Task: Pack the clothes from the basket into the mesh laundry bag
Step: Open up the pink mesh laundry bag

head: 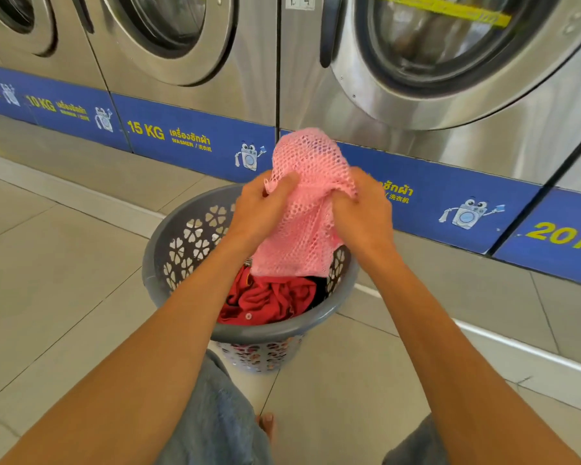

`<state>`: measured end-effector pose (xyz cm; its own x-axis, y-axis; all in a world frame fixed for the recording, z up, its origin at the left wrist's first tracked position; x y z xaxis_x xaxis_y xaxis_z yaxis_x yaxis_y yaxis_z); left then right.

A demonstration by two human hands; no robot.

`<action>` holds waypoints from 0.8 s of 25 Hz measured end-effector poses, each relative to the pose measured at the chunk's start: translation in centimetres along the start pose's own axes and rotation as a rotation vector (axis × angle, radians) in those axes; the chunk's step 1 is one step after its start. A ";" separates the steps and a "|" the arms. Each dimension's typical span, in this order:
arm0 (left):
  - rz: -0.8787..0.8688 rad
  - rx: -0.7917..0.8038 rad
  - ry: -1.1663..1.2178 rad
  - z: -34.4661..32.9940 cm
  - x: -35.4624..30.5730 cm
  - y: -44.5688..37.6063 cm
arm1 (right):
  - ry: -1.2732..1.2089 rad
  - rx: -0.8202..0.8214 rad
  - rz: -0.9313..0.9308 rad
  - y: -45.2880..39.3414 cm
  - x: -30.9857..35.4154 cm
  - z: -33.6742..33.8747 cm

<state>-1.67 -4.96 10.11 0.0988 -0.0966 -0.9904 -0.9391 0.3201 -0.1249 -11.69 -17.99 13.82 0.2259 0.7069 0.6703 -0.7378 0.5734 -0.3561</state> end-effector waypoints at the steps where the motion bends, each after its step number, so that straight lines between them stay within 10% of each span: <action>1: -0.017 0.060 0.025 -1.0 -0.9 0.7 | -0.097 -0.078 -0.006 0.0 -0.3 1.9; 8: 0.065 0.306 0.361 -9.3 -3.5 5.4 | 0.030 -0.251 0.047 2.3 -3.4 12.2; 14: 0.276 0.519 0.054 -14.5 -0.2 8.6 | 0.610 0.254 -0.021 6.5 -11.7 13.1; 20: 0.565 0.639 0.009 -15.5 3.8 11.5 | 0.664 0.630 -0.110 11.6 -16.1 11.7</action>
<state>-17.25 -16.29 5.79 -0.3336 0.2314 -0.9139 -0.4805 0.7923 0.3760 -31.38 -27.58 6.48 0.4904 0.8659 0.0987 -0.8564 0.4578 0.2388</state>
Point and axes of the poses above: each hand's wrist, its own y-axis away from the middle knuckle, its own z-axis out of the back of the hand, x = y × z, the point moved 4 cm from there along -y, towards the middle knuckle, and after that the axes turned 13 degrees about y, right-handed, at the moved point
